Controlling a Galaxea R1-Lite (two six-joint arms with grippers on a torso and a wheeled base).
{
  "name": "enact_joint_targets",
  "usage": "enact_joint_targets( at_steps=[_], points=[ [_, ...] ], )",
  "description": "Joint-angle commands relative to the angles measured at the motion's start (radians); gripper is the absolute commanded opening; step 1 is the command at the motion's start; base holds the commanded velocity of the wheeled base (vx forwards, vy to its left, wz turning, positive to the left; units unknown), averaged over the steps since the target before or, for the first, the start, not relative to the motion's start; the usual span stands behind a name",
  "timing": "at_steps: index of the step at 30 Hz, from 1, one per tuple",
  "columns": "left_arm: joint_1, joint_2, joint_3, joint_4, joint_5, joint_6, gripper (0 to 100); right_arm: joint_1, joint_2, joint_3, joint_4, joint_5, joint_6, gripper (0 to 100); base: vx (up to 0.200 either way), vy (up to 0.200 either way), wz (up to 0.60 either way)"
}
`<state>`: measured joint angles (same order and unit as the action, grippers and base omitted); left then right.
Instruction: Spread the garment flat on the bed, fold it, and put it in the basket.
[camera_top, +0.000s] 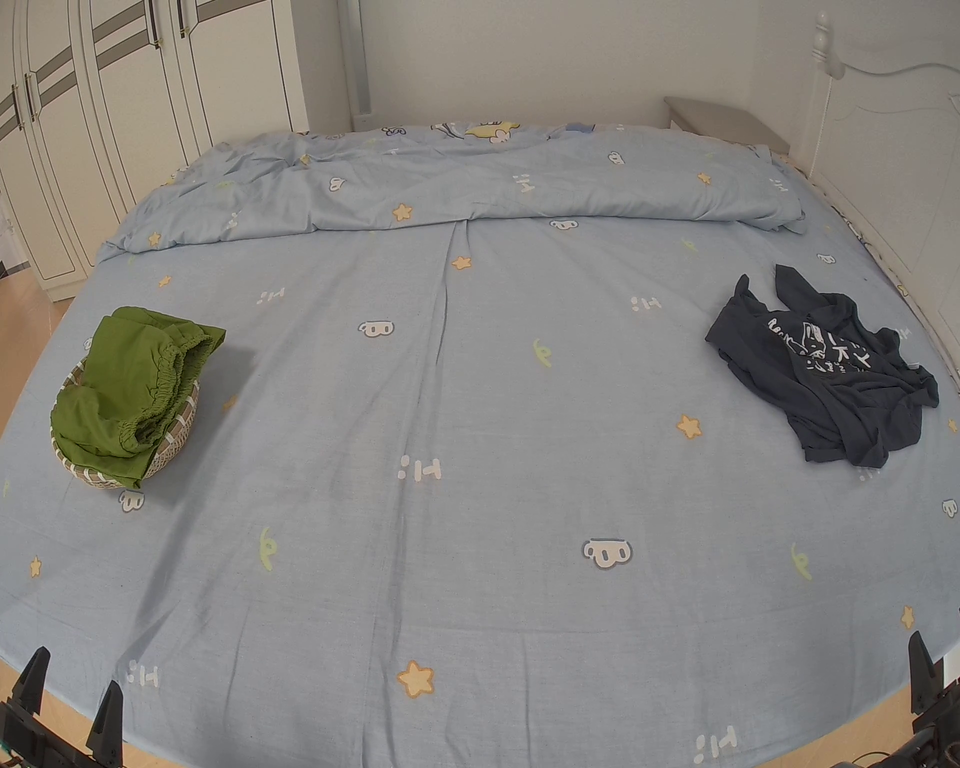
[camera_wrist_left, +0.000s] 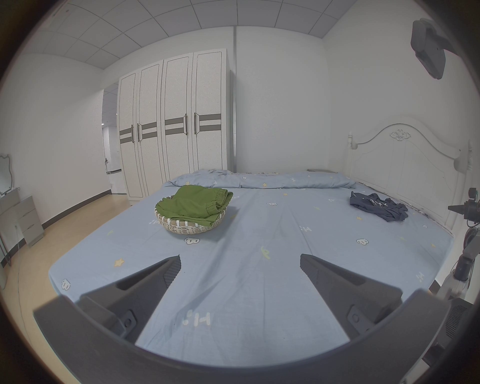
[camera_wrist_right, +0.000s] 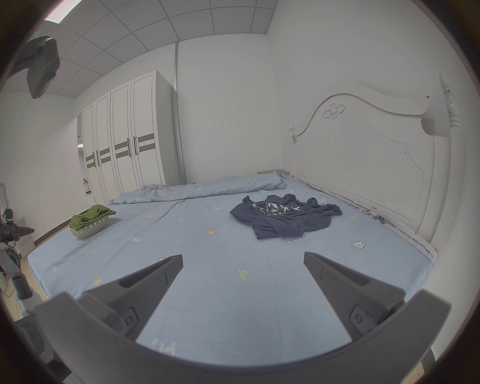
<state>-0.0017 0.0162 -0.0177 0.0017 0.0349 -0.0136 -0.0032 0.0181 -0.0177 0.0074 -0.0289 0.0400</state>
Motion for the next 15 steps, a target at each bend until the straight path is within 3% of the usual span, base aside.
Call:
enact_joint_targets(
  at_steps=[1,15],
  points=[
    [0.000,-0.005,0.018,0.000,0.000,0.000,100,0.000,-0.004,0.018,0.000,0.000,0.000,100,0.000,0.000,0.00],
    [0.002,-0.005,0.018,-0.002,-0.007,0.007,100,0.000,-0.004,0.018,0.000,0.001,0.000,100,0.000,0.000,0.00]
  ],
)
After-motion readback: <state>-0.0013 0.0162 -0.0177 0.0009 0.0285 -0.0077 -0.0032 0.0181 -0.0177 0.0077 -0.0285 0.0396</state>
